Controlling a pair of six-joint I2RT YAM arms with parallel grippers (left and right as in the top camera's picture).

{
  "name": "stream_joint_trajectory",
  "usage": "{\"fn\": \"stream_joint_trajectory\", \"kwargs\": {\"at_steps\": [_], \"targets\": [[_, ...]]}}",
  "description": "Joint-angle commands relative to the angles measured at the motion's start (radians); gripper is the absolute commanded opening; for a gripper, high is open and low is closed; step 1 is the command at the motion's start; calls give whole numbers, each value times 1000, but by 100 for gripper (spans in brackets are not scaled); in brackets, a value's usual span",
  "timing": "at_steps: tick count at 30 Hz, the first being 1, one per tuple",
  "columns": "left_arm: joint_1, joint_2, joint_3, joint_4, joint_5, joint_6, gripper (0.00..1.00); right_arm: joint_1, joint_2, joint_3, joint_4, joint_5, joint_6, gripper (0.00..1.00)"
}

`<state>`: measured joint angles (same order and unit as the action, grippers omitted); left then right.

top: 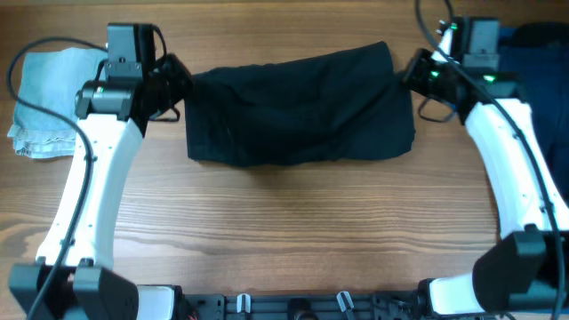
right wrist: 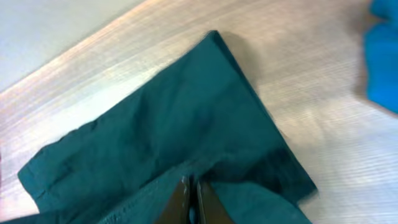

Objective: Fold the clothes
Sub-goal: 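Lift the bottom edge with both grippers and fold it up over the top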

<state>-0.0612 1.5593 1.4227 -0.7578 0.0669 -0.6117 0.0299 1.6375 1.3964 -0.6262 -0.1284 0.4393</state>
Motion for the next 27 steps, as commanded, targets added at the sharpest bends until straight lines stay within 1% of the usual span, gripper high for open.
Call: {"fn": "stream_joint_trajectory", "kwargs": {"at_steps": [1,5,7,10,12,13,14,15,16,17,18,19,20,21,22,24,25,26,27], "targets": [[-2,93,23,68,-66,1,4,50,108,20,124,114,-17,4],[6,240,23,226,-216,1,4,52,285,20,329,117,34,4],[21,317,23,299,-222,1,4,52,377,20,435,110,33,4],[44,401,23,358,-222,0,4,52,460,20,507,109,31,4],[63,451,23,375,-226,1,4,52,484,20,565,110,11,5],[70,462,23,378,-225,1,13,52,485,20,615,110,-26,17],[72,463,23,381,-226,2,29,52,481,20,641,109,-50,25],[73,462,23,385,-225,5,41,52,476,21,666,108,-78,34],[72,455,28,389,-225,5,75,52,469,24,683,105,-102,49],[72,441,42,385,-221,18,96,52,452,36,683,87,-132,59],[72,419,62,380,-206,35,99,51,419,56,653,36,-174,69],[72,402,76,368,-196,36,100,51,395,71,624,7,-178,73],[70,371,100,340,-162,35,99,51,356,94,572,-49,-179,80],[66,332,121,310,-115,36,100,51,304,111,508,-105,-179,81],[59,304,126,290,-83,36,100,51,252,112,442,-132,-176,81],[43,262,126,230,-42,37,99,51,160,112,235,-135,-189,78],[31,258,126,192,-6,61,96,51,128,112,130,-135,-236,72],[14,261,126,156,13,85,91,50,108,112,24,-132,-290,64],[-3,270,126,131,11,100,89,50,105,112,-48,-126,-325,60]]}}
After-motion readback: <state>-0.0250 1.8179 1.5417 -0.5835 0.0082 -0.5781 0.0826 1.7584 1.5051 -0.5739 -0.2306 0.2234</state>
